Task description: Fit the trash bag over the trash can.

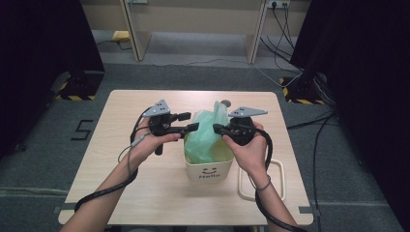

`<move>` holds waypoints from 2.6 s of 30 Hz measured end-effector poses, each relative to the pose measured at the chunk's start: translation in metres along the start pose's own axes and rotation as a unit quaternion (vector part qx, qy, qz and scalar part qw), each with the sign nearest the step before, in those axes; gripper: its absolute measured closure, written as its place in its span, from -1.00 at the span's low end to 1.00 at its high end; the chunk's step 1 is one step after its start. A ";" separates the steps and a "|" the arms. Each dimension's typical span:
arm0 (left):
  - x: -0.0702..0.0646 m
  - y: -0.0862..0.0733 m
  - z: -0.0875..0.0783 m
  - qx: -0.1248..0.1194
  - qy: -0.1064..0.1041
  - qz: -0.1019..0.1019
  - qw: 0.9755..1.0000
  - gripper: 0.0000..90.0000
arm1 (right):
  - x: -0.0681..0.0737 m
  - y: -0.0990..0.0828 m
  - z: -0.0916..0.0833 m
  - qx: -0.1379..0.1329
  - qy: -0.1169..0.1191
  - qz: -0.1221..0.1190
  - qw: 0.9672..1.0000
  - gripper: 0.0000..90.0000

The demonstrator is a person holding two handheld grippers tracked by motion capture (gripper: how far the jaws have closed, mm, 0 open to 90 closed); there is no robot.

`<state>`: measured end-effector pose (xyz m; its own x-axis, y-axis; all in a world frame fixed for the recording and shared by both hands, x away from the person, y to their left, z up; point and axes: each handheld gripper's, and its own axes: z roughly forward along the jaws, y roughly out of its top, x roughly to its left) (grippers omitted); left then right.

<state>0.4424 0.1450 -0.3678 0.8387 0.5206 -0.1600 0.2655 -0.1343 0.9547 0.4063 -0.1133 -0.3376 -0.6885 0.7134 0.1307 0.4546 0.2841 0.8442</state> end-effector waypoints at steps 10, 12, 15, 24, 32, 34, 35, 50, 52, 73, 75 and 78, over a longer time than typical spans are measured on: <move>-0.010 0.015 0.008 -0.010 -0.032 0.005 0.999 -0.10 | 0.020 -0.003 0.006 0.023 0.038 -0.045 0.998 1.00; -0.013 0.018 0.010 -0.010 -0.036 0.006 0.999 -0.11 | 0.022 -0.004 0.009 0.030 0.042 -0.050 0.997 1.00; -0.016 0.022 0.014 -0.009 -0.047 0.007 0.999 -0.10 | 0.024 -0.006 0.013 0.035 0.047 -0.055 0.997 1.00; -0.020 0.024 0.027 0.008 -0.043 0.030 0.999 0.78 | 0.035 -0.006 0.014 0.038 0.065 -0.072 0.995 0.93; -0.019 0.021 0.009 -0.013 -0.032 0.035 0.999 0.98 | 0.025 -0.005 -0.018 -0.002 0.065 -0.048 0.997 0.45; -0.019 0.019 0.002 -0.015 -0.030 0.037 0.999 0.98 | 0.016 -0.004 -0.031 -0.017 0.053 -0.036 0.998 0.44; -0.019 0.019 0.000 -0.015 -0.030 0.037 0.999 0.98 | 0.010 -0.004 -0.037 -0.025 0.046 -0.028 0.998 0.44; -0.040 0.003 -0.037 -0.010 -0.046 0.065 0.997 0.98 | -0.048 -0.003 -0.005 0.025 -0.060 0.064 0.996 0.20; -0.041 0.003 -0.040 -0.010 -0.045 0.070 0.997 0.98 | -0.051 0.000 0.000 0.027 -0.060 0.074 0.995 0.19; -0.024 -0.016 -0.086 -0.019 -0.008 0.058 0.998 0.98 | -0.038 0.008 0.008 0.048 -0.038 0.033 0.998 0.22; -0.022 -0.017 -0.090 -0.020 -0.005 0.055 0.998 0.98 | -0.040 0.006 0.010 0.052 -0.040 0.038 0.997 0.22; -0.018 -0.020 -0.092 -0.016 0.002 0.052 0.999 0.98 | -0.043 0.005 0.014 0.061 -0.049 0.040 0.996 0.20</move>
<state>0.3781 0.2160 -0.3613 0.8592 0.5083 -0.0580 0.1614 -0.1617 0.9736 0.4462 -0.1339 -0.3460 -0.5916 0.7942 0.1385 0.5754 0.2957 0.7626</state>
